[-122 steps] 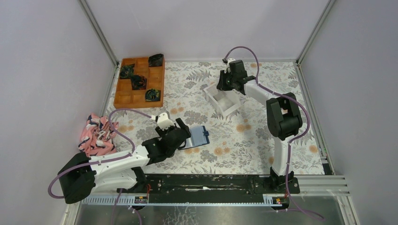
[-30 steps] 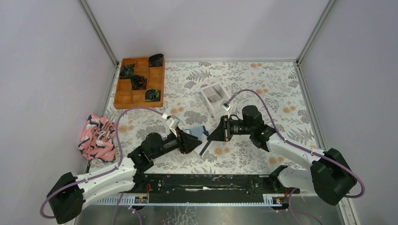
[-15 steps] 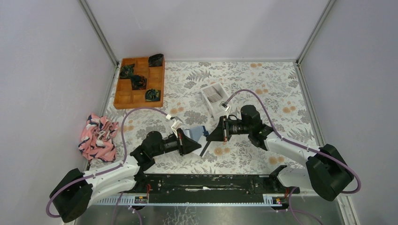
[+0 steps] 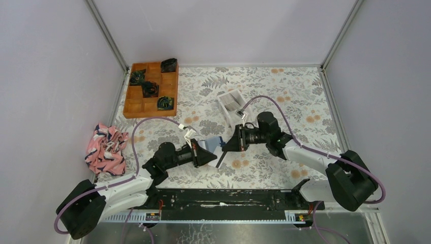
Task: Put the credit cards into the card holder
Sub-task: Pick up the credit card from the storage box.
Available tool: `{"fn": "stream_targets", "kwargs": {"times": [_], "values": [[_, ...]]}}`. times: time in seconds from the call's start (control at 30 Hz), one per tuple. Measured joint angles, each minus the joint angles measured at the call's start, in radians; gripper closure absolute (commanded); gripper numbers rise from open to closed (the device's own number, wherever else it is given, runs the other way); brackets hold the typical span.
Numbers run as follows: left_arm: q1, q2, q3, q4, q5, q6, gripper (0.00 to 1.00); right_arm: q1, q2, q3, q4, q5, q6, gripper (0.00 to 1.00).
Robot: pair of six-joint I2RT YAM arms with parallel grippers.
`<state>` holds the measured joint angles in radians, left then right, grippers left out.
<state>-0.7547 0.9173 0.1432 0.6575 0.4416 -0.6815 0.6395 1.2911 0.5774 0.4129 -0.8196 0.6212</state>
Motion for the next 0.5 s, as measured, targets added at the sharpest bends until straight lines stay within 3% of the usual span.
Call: {"fn": "stream_targets", "kwargs": {"times": [0.17, 0.5], "values": [[0.003, 0.006, -0.002, -0.006, -0.06, -0.001, 1.0, -0.001, 0.04, 0.019, 0.0, 0.035, -0.007, 0.6], [0.008, 0.009, -0.01, -0.071, -0.321, -0.074, 1.0, -0.013, 0.048, 0.027, 0.013, 0.182, -0.042, 0.53]]}}
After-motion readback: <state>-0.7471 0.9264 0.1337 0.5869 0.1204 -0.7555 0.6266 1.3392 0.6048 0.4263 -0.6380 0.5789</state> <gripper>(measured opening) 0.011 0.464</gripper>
